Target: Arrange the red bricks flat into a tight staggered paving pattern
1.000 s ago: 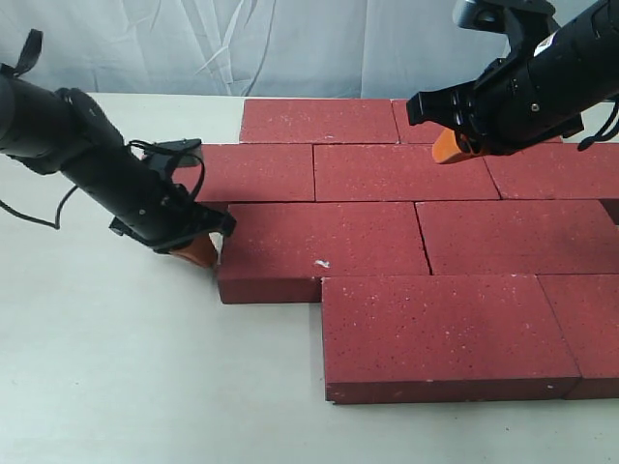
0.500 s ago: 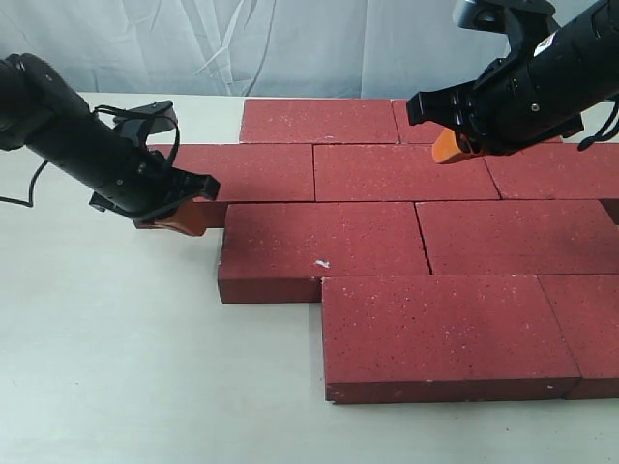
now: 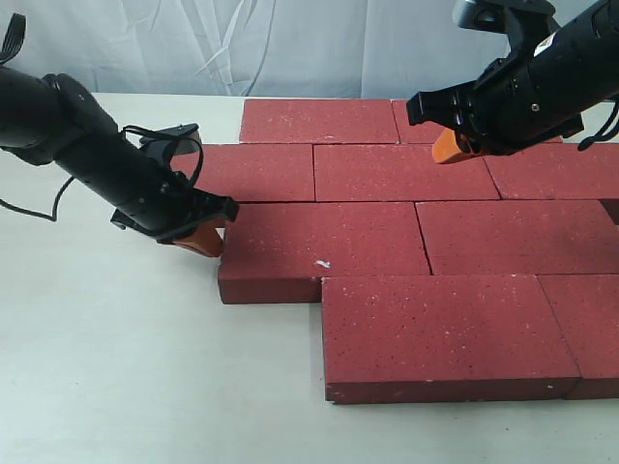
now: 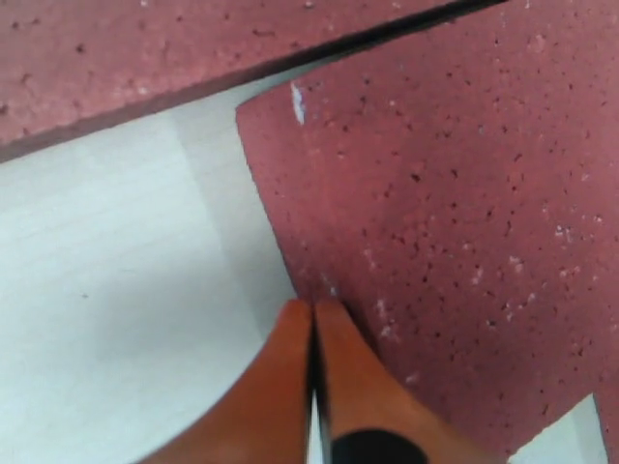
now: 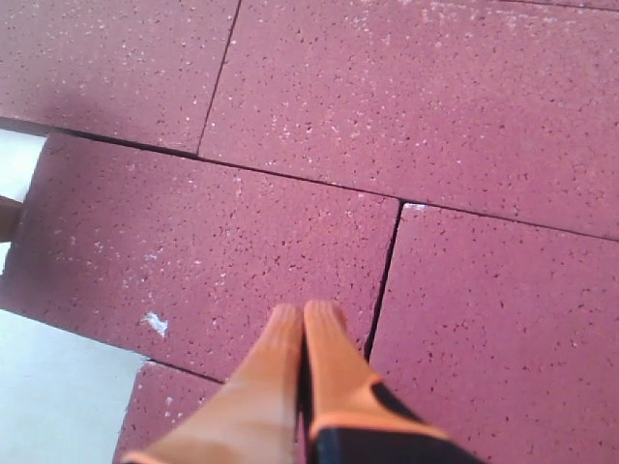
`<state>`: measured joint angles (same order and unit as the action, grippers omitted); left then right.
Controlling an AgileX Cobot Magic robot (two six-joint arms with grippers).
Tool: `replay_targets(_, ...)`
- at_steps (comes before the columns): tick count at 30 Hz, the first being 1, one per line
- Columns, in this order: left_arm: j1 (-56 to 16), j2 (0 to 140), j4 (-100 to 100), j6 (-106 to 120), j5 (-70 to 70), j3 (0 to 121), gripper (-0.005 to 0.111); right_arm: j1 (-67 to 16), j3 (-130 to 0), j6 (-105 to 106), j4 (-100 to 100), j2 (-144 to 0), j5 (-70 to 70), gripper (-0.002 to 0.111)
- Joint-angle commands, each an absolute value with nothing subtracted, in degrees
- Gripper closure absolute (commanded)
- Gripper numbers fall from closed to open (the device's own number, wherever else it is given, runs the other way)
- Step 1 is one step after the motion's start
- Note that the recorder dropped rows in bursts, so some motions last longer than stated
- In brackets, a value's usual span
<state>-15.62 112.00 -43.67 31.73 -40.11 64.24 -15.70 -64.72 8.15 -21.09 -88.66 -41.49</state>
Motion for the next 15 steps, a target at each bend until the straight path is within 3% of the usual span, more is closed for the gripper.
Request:
replay_targets(1,-15.54,111.86,-42.29,31.61,-40.14,64.19,0.107,-15.49,-64.64,8.49,-20.90,-88.38,-41.59,0.109)
replay_targets(8,-12.18,108.04,-39.43,31.49,-40.28,64.19,0.107,-15.49,-64.64,8.49,-20.90,-88.38,-41.59,0.109)
replay_targets(15,-12.18,101.35,-24.07,17.01,-37.71,64.19,0.107,-15.49,-64.64,8.49,-20.90,-88.38,-41.71,0.109)
